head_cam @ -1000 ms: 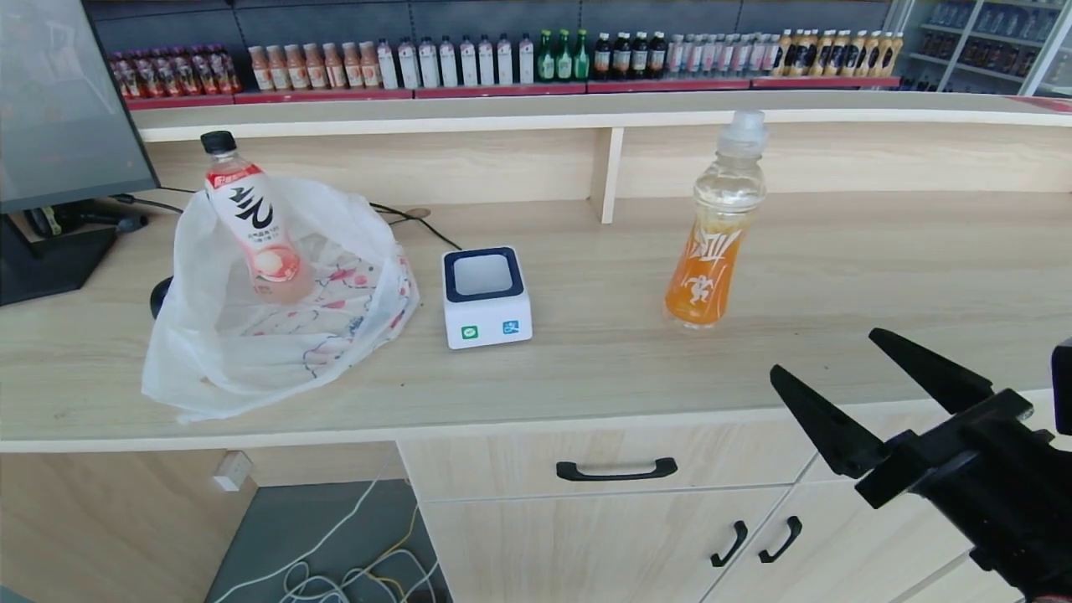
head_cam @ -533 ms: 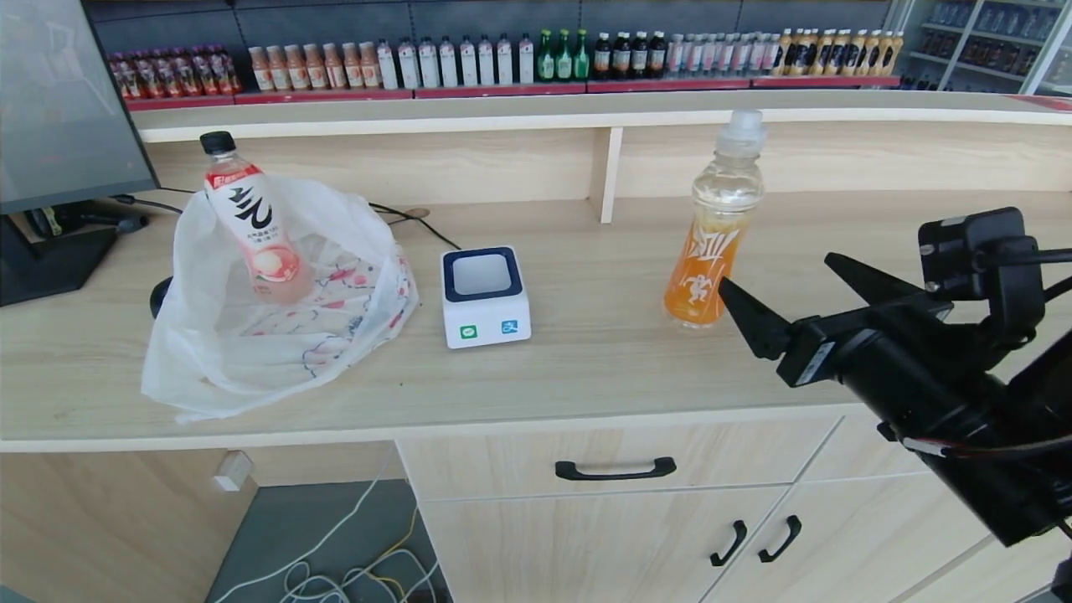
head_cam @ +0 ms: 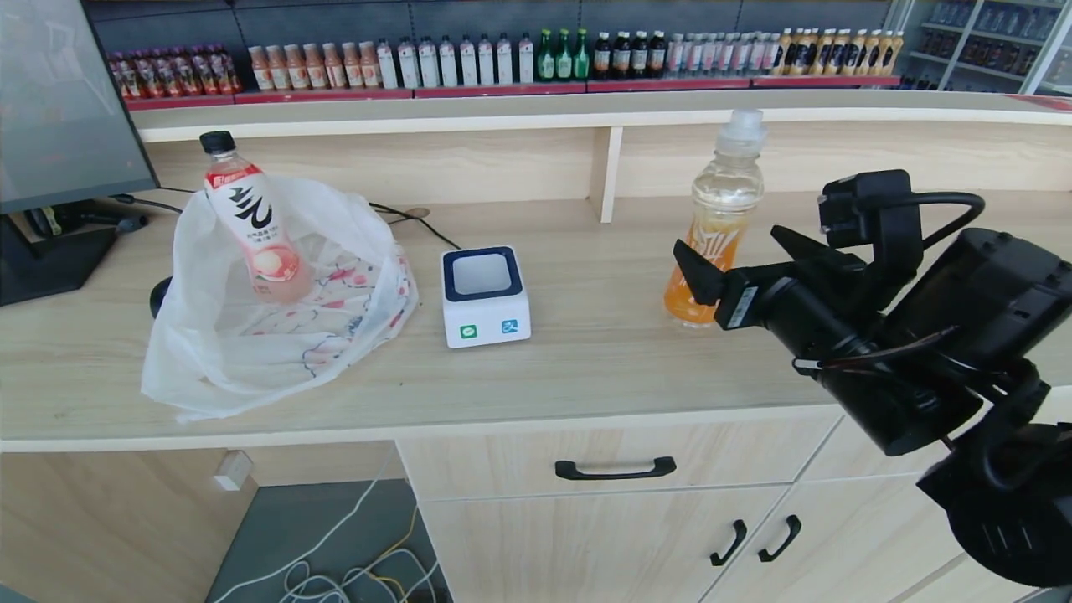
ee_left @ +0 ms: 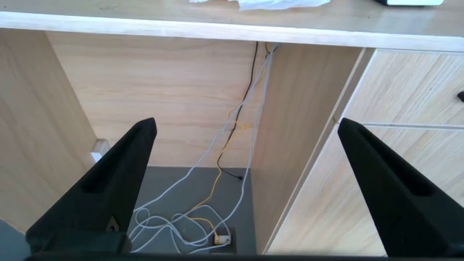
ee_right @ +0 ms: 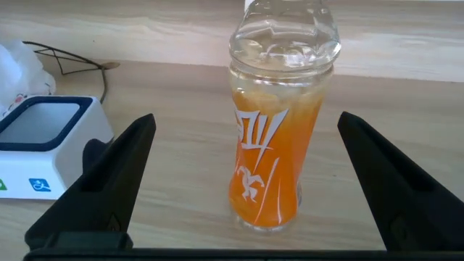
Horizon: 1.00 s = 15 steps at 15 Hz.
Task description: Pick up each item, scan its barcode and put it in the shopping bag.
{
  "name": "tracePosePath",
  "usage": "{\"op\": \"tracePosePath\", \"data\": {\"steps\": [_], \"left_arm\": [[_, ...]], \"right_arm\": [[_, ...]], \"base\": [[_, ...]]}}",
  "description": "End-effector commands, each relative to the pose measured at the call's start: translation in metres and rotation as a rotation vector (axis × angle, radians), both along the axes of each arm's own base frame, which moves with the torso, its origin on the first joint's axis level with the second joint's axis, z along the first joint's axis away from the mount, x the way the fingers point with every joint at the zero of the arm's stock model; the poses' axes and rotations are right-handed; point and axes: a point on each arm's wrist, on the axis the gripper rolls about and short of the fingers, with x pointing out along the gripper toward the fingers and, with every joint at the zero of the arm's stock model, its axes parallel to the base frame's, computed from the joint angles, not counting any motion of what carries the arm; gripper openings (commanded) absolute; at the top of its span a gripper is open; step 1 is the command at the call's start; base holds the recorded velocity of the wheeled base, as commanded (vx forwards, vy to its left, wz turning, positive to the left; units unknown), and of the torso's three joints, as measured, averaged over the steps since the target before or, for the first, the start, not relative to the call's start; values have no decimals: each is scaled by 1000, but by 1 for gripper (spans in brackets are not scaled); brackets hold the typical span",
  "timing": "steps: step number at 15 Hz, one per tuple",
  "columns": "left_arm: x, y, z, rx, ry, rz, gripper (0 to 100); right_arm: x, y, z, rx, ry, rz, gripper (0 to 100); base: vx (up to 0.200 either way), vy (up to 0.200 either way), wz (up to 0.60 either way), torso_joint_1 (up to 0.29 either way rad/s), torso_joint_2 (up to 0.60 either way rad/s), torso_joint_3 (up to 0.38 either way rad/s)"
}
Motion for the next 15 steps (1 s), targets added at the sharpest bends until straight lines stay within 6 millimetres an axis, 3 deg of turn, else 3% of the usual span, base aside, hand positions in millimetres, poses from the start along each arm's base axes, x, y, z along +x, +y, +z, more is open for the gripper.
{"op": "tracePosePath", "data": {"steps": [1,15], "left_arm": [[0,0,0,0,-1,1,100],[0,0,0,0,-1,1,100]], "right_arm": [[17,1,-8,-1,20,-21,100],[65,-6,-8,37,-6,-58,100]], "base": [[0,0,0,0,0,0],[0,0,0,0,0,0]]}}
